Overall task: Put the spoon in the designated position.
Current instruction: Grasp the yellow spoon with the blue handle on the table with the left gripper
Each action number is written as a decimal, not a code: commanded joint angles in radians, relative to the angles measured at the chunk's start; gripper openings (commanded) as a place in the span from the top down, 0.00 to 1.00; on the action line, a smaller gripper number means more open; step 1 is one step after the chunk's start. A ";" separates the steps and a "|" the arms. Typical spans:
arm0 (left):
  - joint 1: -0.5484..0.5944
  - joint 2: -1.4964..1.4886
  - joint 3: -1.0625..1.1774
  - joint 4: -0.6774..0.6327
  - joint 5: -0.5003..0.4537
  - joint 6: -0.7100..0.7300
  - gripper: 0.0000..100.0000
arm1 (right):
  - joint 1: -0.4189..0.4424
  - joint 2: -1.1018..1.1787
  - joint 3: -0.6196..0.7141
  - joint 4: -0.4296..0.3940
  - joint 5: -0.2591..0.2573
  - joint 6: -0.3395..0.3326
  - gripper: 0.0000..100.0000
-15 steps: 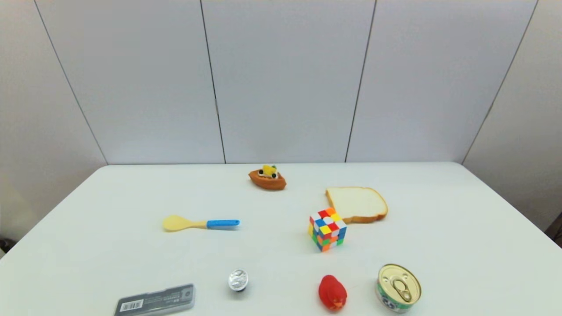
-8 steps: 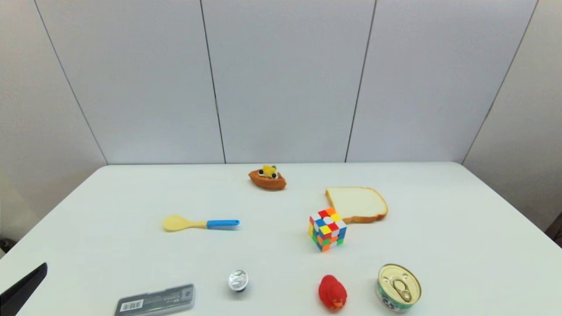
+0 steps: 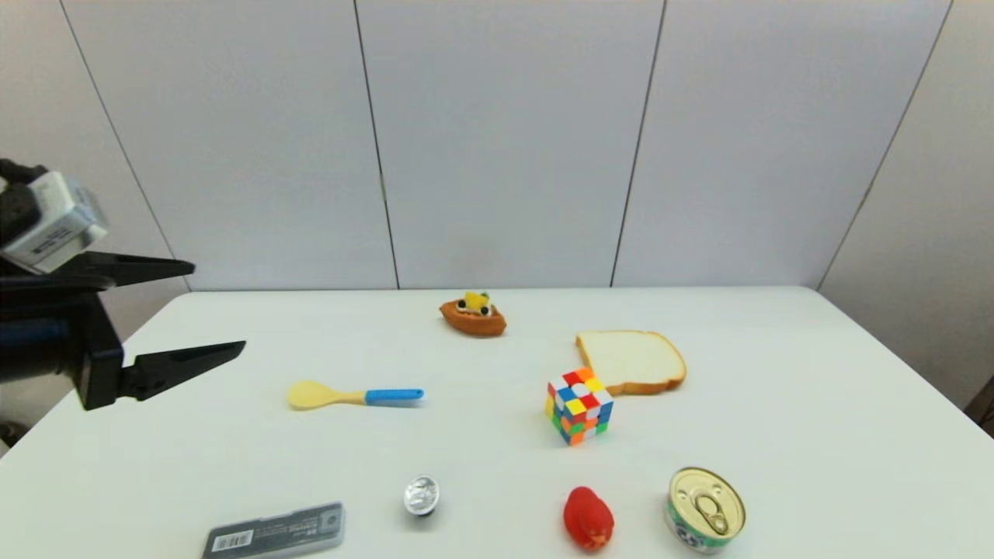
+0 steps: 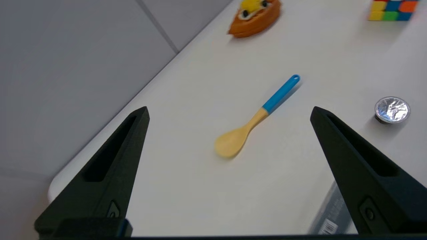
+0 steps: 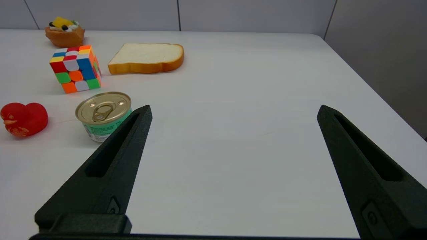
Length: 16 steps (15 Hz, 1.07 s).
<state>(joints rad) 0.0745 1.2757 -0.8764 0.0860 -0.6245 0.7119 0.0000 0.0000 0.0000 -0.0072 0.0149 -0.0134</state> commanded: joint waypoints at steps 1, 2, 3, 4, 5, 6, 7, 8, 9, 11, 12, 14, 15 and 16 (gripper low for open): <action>0.050 0.467 -0.210 0.199 -0.313 0.357 0.00 | 0.000 0.002 0.000 0.000 0.000 0.000 0.00; 0.071 0.522 -0.254 0.288 -0.347 0.462 0.00 | 0.000 0.002 0.000 0.000 0.000 0.000 0.00; 0.082 0.562 -0.293 0.406 -0.363 0.558 0.00 | 0.000 0.002 0.000 0.000 0.000 0.000 0.00; 0.087 0.600 -0.319 0.545 -0.371 0.649 0.00 | 0.000 0.002 0.000 0.000 0.000 0.000 0.00; 0.088 0.633 -0.357 0.672 -0.366 0.732 0.00 | 0.000 0.002 0.000 0.000 0.000 0.000 0.00; 0.088 0.660 -0.395 0.775 -0.360 0.804 0.00 | 0.000 0.002 0.000 0.000 0.000 0.000 0.00; 0.085 0.692 -0.441 0.841 -0.356 0.842 0.00 | 0.000 0.002 0.000 0.000 0.000 0.000 0.00; 0.070 0.706 -0.458 0.841 -0.348 0.837 0.00 | 0.000 0.002 0.000 0.000 0.000 0.000 0.00; 0.048 0.718 -0.475 0.837 -0.334 0.813 0.00 | 0.000 0.002 0.000 0.000 0.000 0.000 0.00; -0.005 0.741 -0.484 0.768 -0.293 0.718 0.00 | 0.000 0.002 0.000 0.000 0.000 0.000 0.00; -0.030 0.751 -0.480 0.696 -0.276 0.664 0.00 | 0.000 0.002 0.000 0.000 0.000 0.000 0.00; -0.087 0.757 -0.461 0.575 -0.258 0.514 0.00 | 0.000 0.002 0.000 0.000 0.000 0.000 0.00; -0.101 0.761 -0.455 0.532 -0.242 0.462 0.00 | 0.000 0.002 0.000 0.000 0.000 0.000 0.00; -0.107 0.771 -0.451 0.494 -0.221 0.426 0.00 | 0.002 0.002 0.000 0.000 0.000 0.000 0.00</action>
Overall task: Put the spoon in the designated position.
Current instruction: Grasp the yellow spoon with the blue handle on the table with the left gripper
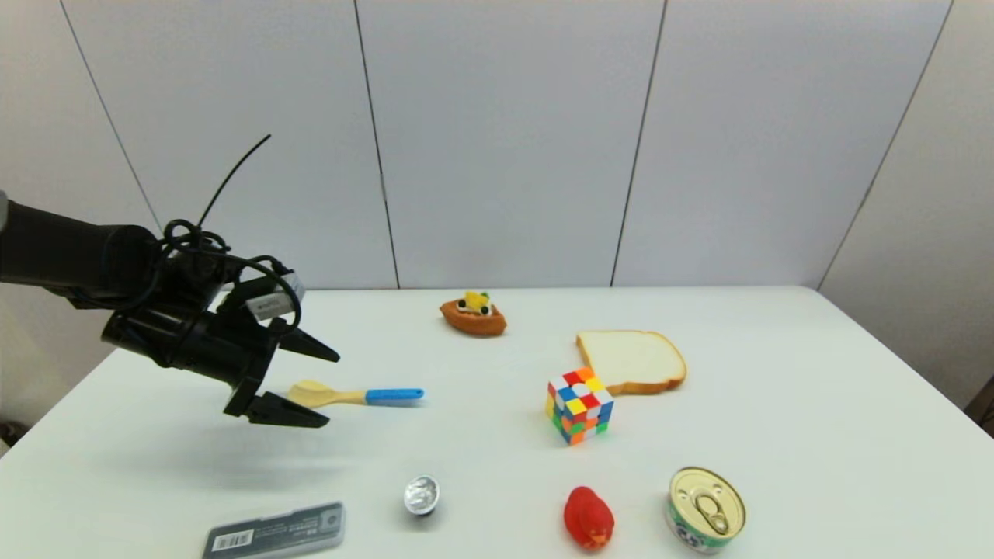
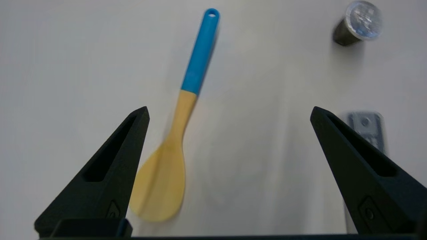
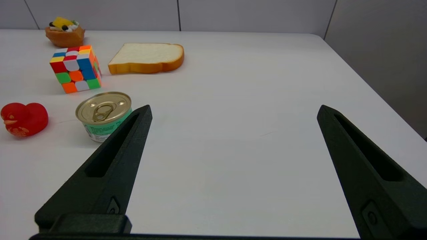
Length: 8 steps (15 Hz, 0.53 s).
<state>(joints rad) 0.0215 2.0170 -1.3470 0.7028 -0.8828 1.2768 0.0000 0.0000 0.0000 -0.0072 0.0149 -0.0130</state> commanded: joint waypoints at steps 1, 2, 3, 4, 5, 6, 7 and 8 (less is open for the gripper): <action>-0.058 0.031 0.022 -0.140 0.050 -0.160 0.00 | 0.000 0.002 0.000 0.000 0.000 -0.001 0.00; -0.060 0.031 0.022 -0.144 0.059 -0.180 0.00 | 0.000 0.002 0.000 0.000 0.000 -0.001 0.00; -0.058 0.032 0.022 -0.146 0.073 -0.189 0.00 | 0.000 0.002 0.000 0.000 0.000 -0.001 0.00; -0.058 0.035 0.022 -0.146 0.084 -0.194 0.00 | 0.000 0.002 0.000 0.000 0.000 -0.001 0.00; -0.058 0.039 0.022 -0.146 0.093 -0.201 0.00 | 0.000 0.002 0.000 0.000 0.000 -0.001 0.00; -0.058 0.039 0.025 -0.146 0.104 -0.211 0.00 | 0.000 0.002 0.000 0.000 0.000 -0.001 0.00; -0.058 0.040 0.026 -0.152 0.116 -0.223 0.00 | 0.000 0.002 0.000 0.000 0.000 -0.001 0.00; -0.058 0.043 0.026 -0.170 0.128 -0.235 0.00 | 0.000 0.002 0.000 0.000 0.000 -0.001 0.00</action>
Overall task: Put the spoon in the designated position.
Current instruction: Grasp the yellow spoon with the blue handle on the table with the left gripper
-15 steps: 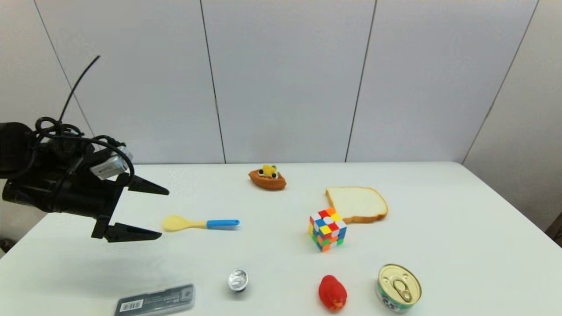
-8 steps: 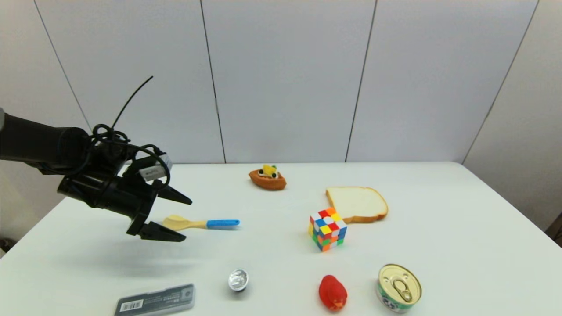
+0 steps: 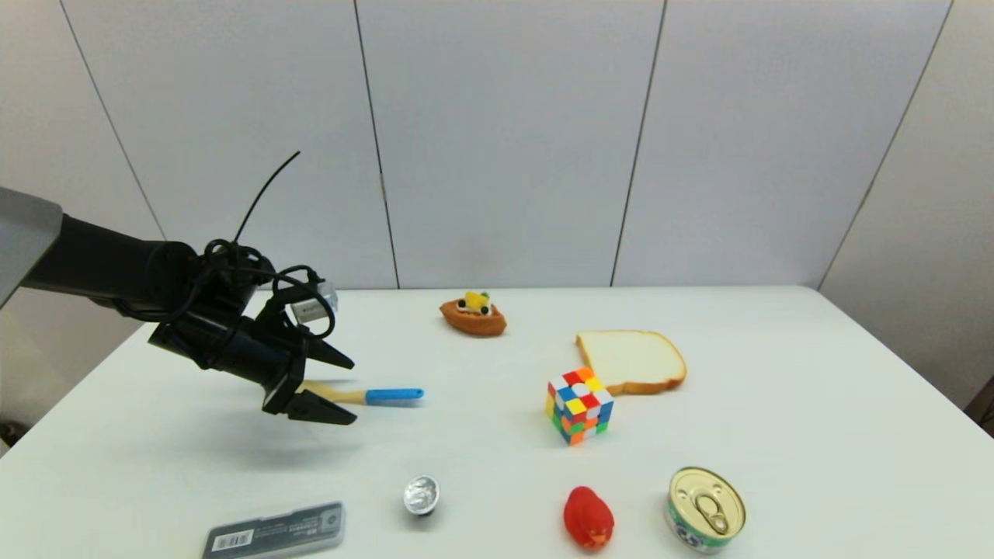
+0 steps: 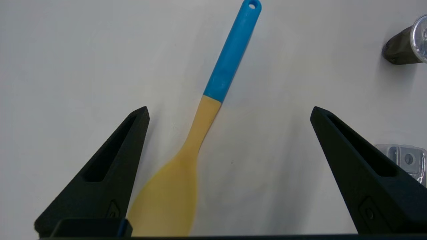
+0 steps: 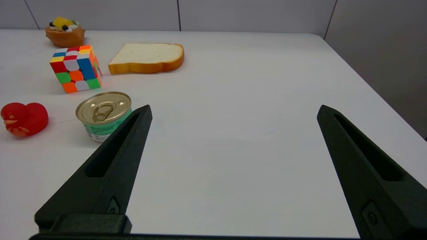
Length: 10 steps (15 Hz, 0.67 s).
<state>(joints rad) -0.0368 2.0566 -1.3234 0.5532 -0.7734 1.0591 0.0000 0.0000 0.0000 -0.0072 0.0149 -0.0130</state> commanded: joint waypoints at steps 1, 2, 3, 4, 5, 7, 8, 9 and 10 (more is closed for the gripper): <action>-0.002 0.007 0.004 -0.053 0.032 -0.027 0.00 | 0.000 0.002 0.000 0.000 0.000 -0.001 0.00; -0.005 0.008 0.006 -0.091 0.057 -0.042 0.00 | 0.000 0.002 0.000 0.000 0.000 -0.001 0.00; -0.014 0.008 0.009 -0.119 0.075 -0.056 0.00 | 0.000 0.002 0.000 0.000 0.000 -0.001 0.00; -0.021 0.008 0.013 -0.144 0.086 -0.073 0.00 | 0.000 0.002 0.000 0.000 0.000 -0.001 0.00; -0.031 0.008 0.026 -0.156 0.088 -0.090 0.00 | 0.000 0.002 0.000 0.000 0.000 -0.001 0.00; -0.043 0.005 0.044 -0.176 0.088 -0.099 0.00 | 0.000 0.002 0.000 0.000 0.000 -0.001 0.00; -0.049 0.004 0.055 -0.176 0.088 -0.100 0.00 | 0.000 0.002 0.000 0.000 0.000 -0.001 0.00; -0.054 0.002 0.066 -0.176 0.088 -0.100 0.00 | 0.000 0.002 0.000 0.000 0.000 -0.001 0.00; -0.060 0.000 0.072 -0.176 0.088 -0.100 0.00 | 0.000 0.002 0.000 0.000 0.000 -0.001 0.00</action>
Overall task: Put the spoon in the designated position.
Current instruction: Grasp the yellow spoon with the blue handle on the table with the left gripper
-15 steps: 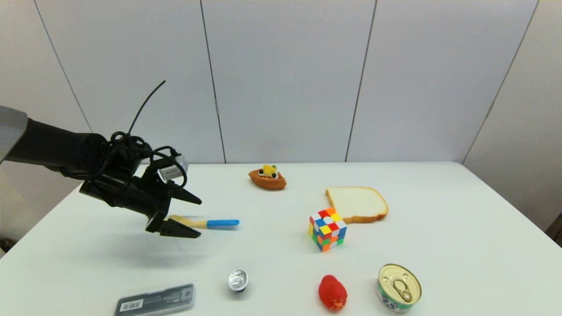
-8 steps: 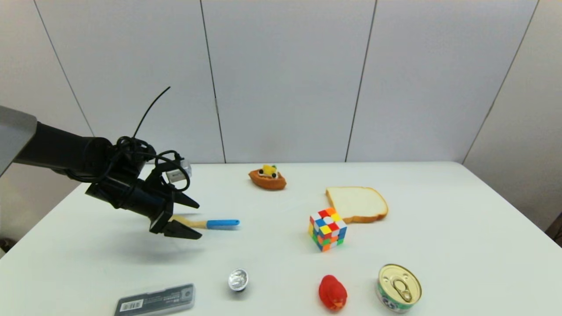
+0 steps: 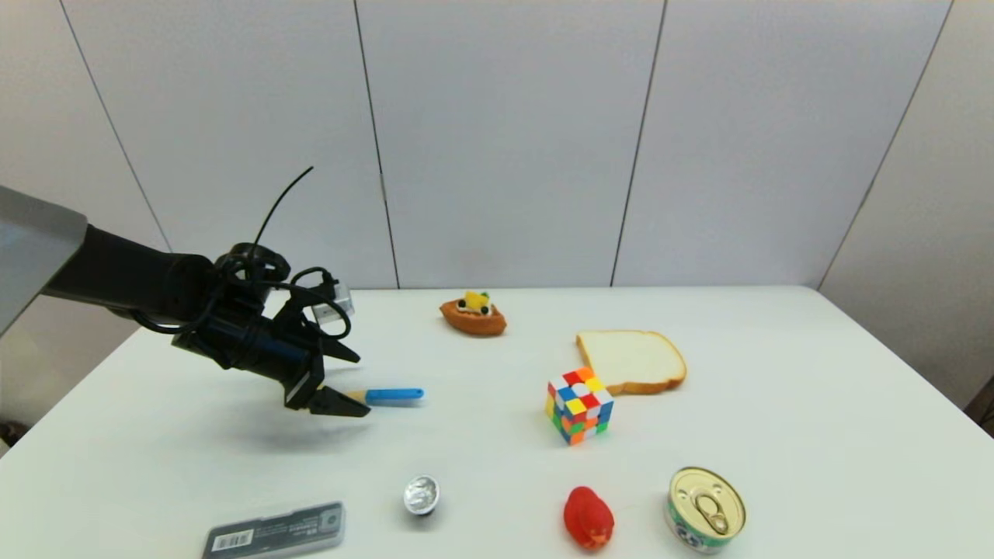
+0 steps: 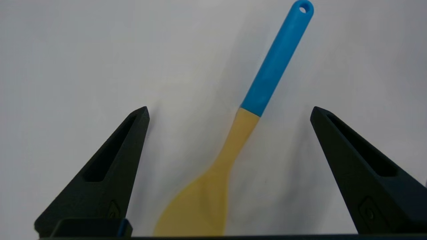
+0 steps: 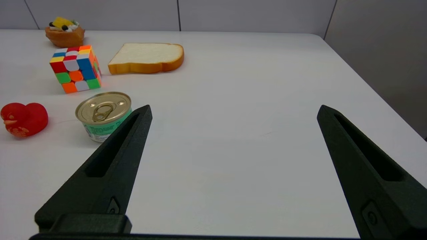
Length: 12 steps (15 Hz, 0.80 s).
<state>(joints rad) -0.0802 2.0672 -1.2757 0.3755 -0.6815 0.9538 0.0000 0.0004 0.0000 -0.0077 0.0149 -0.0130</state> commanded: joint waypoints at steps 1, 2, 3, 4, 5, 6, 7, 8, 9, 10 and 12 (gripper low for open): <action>-0.018 -0.010 0.036 0.003 -0.004 0.005 0.00 | 0.000 0.001 0.000 0.000 0.000 -0.001 0.00; -0.019 -0.010 0.045 0.002 -0.003 0.005 0.00 | 0.000 0.001 0.000 0.000 0.000 -0.001 0.00; -0.019 -0.010 0.047 0.003 0.007 0.008 0.00 | 0.000 0.001 0.000 0.000 0.000 -0.001 0.00; -0.021 -0.010 0.047 0.002 0.023 0.008 0.00 | 0.000 0.001 0.000 0.000 0.000 -0.001 0.00; -0.021 -0.010 0.047 0.002 0.034 0.008 0.00 | 0.000 0.001 0.000 0.000 0.000 -0.001 0.00; -0.023 -0.010 0.047 0.003 0.040 0.011 0.00 | 0.000 0.001 0.000 0.000 0.000 -0.001 0.00; -0.023 -0.010 0.047 0.003 0.042 0.011 0.00 | 0.000 0.001 0.000 0.000 0.000 -0.001 0.00; -0.023 -0.010 0.045 0.003 0.042 0.011 0.00 | 0.000 0.001 0.000 0.000 0.000 -0.001 0.00; -0.023 -0.010 0.045 0.003 0.042 0.011 0.00 | 0.000 0.001 0.000 0.000 0.000 -0.001 0.00; -0.026 -0.010 0.044 0.003 0.042 0.011 0.00 | 0.000 0.001 0.000 0.000 0.000 -0.001 0.00; -0.039 -0.007 0.044 0.003 0.042 0.008 0.00 | 0.000 0.001 0.000 0.000 0.000 -0.001 0.00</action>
<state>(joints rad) -0.1091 2.0600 -1.2311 0.3766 -0.6364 0.9583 0.0000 0.0000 0.0000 -0.0072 0.0149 -0.0130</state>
